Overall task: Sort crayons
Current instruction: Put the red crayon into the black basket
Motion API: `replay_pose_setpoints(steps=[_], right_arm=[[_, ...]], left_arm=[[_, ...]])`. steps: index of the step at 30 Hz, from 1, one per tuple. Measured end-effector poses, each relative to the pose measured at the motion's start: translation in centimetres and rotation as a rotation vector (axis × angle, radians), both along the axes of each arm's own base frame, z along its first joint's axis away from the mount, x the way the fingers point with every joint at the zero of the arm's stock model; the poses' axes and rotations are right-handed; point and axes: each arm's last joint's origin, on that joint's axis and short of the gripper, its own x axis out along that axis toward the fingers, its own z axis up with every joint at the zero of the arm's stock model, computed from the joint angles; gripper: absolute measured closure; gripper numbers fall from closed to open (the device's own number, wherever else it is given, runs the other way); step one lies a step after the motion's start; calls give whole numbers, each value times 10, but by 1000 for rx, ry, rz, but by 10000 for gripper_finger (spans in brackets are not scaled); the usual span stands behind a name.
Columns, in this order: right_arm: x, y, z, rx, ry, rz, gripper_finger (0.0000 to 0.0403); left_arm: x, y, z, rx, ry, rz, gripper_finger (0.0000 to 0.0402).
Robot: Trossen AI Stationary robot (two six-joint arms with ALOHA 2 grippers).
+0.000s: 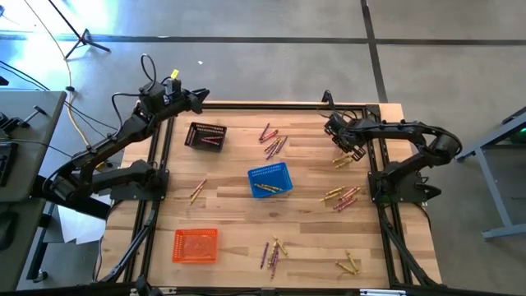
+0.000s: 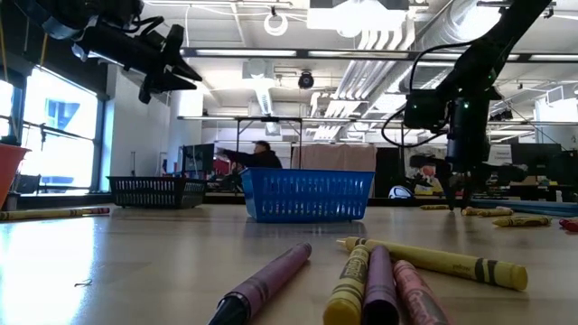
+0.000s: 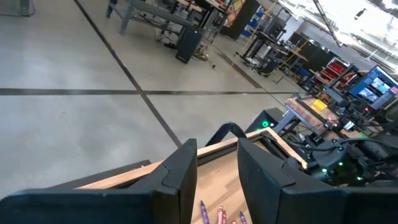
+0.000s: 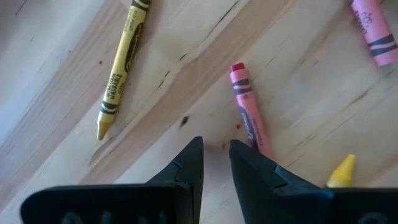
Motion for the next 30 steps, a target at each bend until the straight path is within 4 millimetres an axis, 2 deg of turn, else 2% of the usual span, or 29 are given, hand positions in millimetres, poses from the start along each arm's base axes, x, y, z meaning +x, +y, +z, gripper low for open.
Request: replay_pose_setpoints(steps=[4,11,21,26,30], right_arm=[[6,-5,5,-32,-18,35,334],[12,-12,29,-116,-29,102,334],[-17,11,47,-31,106,57,334],[-17,11,46,-25,116,76,334],[-20,14,36,11,143,78,334]], left_arm=[[-2,2,0,0,0,14,298],[-4,3,0,-1,-1,18,298],[-4,2,0,-2,-3,2,298],[-4,2,0,-1,-2,3,298],[-4,2,0,-1,-3,-1,298]])
